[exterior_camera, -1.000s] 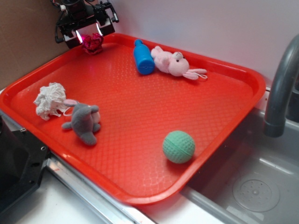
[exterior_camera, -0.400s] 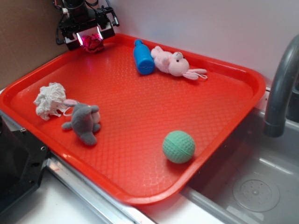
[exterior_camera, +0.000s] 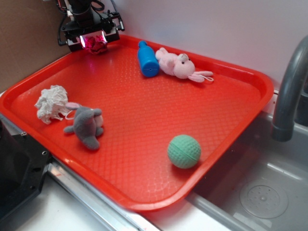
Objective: Grab the red paper.
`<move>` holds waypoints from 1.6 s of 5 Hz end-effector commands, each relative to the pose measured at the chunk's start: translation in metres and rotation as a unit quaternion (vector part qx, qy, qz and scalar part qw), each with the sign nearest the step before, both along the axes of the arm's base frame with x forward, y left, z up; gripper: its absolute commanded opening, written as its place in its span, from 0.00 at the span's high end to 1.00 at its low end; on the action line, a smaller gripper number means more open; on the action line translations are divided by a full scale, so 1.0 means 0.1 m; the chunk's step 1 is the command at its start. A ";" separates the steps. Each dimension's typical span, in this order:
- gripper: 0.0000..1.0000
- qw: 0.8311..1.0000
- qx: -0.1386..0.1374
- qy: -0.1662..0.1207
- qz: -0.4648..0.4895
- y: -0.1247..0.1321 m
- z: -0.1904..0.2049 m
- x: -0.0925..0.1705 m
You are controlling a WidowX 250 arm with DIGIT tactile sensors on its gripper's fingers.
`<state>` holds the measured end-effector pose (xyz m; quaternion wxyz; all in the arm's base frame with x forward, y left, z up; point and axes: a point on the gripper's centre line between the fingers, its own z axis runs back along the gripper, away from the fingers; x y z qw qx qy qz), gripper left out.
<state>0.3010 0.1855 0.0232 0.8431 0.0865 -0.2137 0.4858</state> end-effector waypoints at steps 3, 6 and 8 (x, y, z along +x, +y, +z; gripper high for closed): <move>1.00 1.000 -0.016 0.001 -0.002 -0.10 0.05 -0.22; 1.00 0.977 -0.136 0.010 -0.162 -0.83 0.96 -0.47; 1.00 0.947 -0.202 0.088 -0.235 -1.21 1.81 -0.68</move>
